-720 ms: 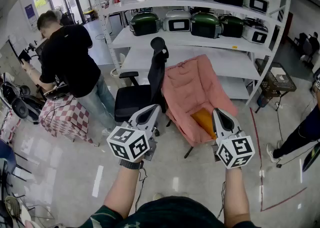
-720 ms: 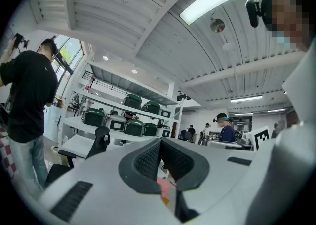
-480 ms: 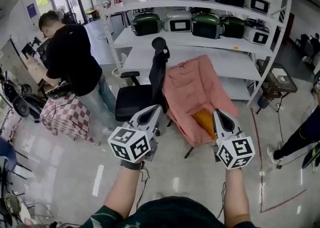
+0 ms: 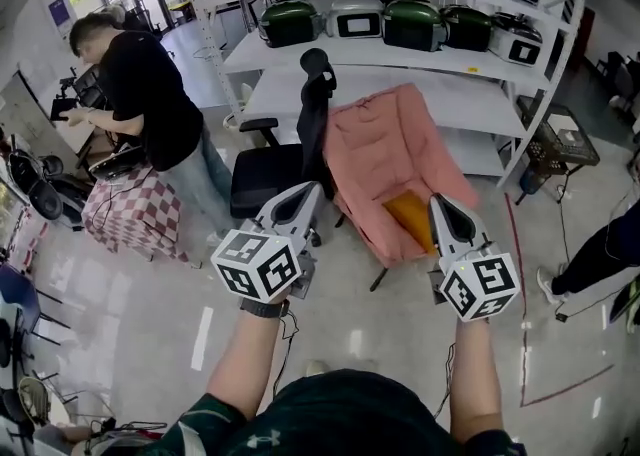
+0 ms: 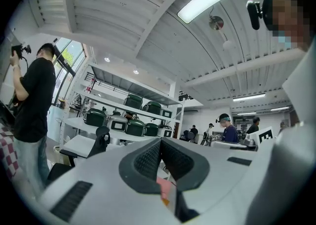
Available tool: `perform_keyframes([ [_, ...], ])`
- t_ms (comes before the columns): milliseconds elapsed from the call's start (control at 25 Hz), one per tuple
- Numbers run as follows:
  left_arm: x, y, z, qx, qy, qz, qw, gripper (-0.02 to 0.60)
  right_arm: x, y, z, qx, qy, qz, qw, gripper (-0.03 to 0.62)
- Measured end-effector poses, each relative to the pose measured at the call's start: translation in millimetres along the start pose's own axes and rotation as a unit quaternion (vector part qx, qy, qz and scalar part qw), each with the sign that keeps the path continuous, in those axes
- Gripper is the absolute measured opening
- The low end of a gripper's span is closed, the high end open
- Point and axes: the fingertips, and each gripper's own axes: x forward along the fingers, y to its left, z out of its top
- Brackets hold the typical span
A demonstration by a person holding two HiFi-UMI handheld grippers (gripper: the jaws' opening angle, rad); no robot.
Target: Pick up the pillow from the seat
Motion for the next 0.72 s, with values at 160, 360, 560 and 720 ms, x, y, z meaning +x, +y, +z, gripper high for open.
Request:
perform_keyframes([
  [160, 9, -12, -7, 0.006, 0.004, -0.003, 1.0, 0.005, -11, -15, -2, 0.011, -0.007, -0.001, 1.0, 0.003],
  [360, 18, -24, -18, 0.009, 0.009, -0.003, 0.9999, 0.005, -25, -35, -11, 0.025, -0.008, -0.006, 1.0, 0.003],
  [560, 29, -24, -27, 0.008, 0.02, -0.001, 0.9998, 0.005, -28, -46, -21, 0.034, -0.002, -0.011, 0.999, 0.003],
  [720, 46, -21, -34, 0.009, 0.024, -0.003, 0.9997, 0.005, -24, -57, -26, 0.035, 0.001, -0.014, 0.999, 0.003],
])
